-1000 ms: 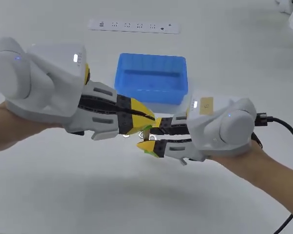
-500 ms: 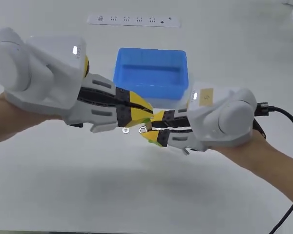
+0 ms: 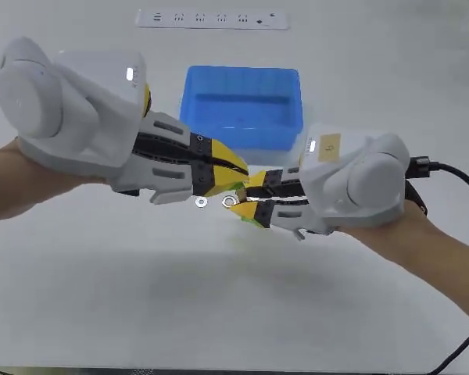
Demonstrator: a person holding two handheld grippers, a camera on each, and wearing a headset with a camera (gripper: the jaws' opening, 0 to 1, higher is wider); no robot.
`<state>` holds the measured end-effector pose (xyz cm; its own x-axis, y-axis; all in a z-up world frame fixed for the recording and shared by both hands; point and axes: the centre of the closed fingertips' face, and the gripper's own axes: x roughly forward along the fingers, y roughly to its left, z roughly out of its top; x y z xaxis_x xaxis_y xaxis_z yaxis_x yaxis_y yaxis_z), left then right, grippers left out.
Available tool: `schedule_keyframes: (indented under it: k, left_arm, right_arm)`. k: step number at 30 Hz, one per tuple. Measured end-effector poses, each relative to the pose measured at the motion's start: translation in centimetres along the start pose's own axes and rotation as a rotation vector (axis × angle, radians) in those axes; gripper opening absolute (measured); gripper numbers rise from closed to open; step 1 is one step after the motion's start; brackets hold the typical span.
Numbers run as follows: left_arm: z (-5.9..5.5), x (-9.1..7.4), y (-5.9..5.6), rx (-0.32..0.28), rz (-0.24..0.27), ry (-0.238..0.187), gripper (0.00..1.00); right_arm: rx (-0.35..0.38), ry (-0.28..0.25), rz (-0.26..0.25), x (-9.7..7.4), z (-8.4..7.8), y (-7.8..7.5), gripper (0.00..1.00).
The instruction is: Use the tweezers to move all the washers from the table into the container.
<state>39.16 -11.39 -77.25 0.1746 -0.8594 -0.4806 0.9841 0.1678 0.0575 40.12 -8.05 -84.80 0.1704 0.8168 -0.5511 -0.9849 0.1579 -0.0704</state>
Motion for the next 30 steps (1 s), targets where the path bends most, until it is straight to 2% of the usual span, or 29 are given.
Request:
schedule_keyframes:
  k: [16,30]
  left_arm:
    - [-0.93,0.45,0.34,-0.012,-0.004,0.025,0.05]
    - [-0.87,0.6,0.44,-0.045,-0.008,0.011,0.05]
  right_arm:
    - [0.019,0.01,0.008,0.63,-0.72,-0.09,0.13]
    - [0.012,0.019,0.02,0.76,-0.93,-0.04,0.11]
